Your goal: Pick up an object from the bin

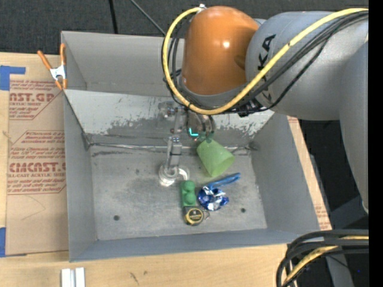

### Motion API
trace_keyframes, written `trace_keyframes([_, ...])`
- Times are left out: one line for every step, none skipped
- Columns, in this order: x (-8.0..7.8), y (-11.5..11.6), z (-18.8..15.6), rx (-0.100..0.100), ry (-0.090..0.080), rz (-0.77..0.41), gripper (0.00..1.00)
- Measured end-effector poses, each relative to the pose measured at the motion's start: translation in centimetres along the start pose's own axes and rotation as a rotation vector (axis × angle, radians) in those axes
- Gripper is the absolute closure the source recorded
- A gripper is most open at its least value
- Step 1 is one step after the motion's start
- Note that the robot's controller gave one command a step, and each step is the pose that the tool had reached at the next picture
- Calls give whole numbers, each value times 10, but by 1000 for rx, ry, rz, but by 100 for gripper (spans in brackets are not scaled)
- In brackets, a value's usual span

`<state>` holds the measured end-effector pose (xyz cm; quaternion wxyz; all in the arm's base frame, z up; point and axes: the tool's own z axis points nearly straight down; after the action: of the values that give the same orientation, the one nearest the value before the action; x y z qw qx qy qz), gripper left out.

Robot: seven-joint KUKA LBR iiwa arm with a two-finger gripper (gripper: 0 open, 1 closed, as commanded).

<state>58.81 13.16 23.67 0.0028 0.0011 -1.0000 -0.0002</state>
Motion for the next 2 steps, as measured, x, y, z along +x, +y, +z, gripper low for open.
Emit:
trace_keyframes([22,-55,121,3,2,-72,0])
trace_keyframes([11,-67,167,-2,-12,-2,0])
